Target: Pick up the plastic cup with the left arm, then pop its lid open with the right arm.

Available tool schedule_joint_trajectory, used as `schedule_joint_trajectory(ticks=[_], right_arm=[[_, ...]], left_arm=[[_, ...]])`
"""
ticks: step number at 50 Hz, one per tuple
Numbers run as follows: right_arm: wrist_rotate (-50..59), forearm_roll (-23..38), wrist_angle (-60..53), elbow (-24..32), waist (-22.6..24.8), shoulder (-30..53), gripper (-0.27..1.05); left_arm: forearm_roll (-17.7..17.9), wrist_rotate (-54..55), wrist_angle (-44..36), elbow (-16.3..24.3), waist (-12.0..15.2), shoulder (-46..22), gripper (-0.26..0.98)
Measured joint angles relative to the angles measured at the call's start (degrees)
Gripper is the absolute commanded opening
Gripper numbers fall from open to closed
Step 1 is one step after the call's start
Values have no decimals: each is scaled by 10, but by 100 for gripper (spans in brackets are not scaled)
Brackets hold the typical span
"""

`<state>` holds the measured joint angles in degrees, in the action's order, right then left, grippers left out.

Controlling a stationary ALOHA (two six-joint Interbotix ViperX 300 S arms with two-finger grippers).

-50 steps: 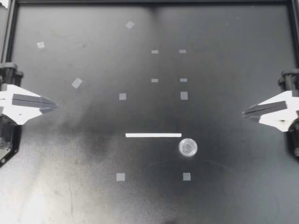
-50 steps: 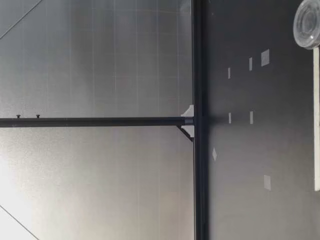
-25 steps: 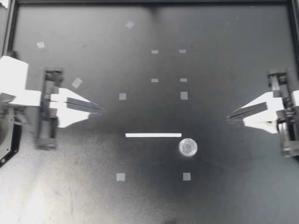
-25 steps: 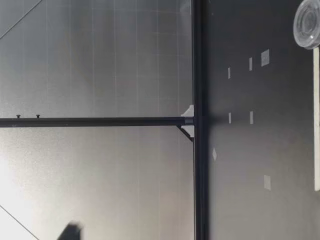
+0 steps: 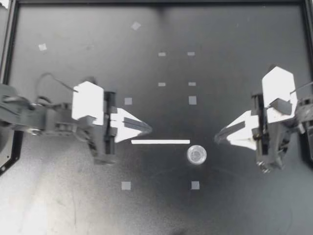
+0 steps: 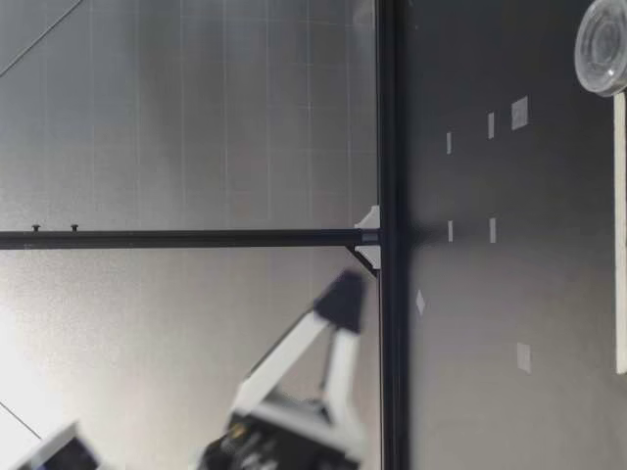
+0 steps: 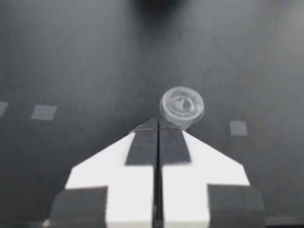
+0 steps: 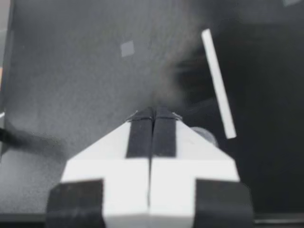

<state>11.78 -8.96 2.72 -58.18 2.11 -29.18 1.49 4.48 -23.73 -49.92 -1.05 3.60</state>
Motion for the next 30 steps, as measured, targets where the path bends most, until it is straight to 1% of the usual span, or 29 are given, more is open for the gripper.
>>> schedule_joint_trajectory(ticks=[7, 13, 26, 30], right_arm=[[23, -5, -36, -17, 8, 33, -13], [47, -5, -62, -27, 13, 63, -13], [66, -6, -92, -32, 22, 120, -13], [70, -5, -104, -34, 24, 135, -13]], left_arm=[[0, 0, 0, 17, -2, -34, 10], [0, 0, 0, 29, -8, -61, 20], [0, 1, 0, 59, -20, -115, 40], [0, 0, 0, 70, -20, -131, 43]])
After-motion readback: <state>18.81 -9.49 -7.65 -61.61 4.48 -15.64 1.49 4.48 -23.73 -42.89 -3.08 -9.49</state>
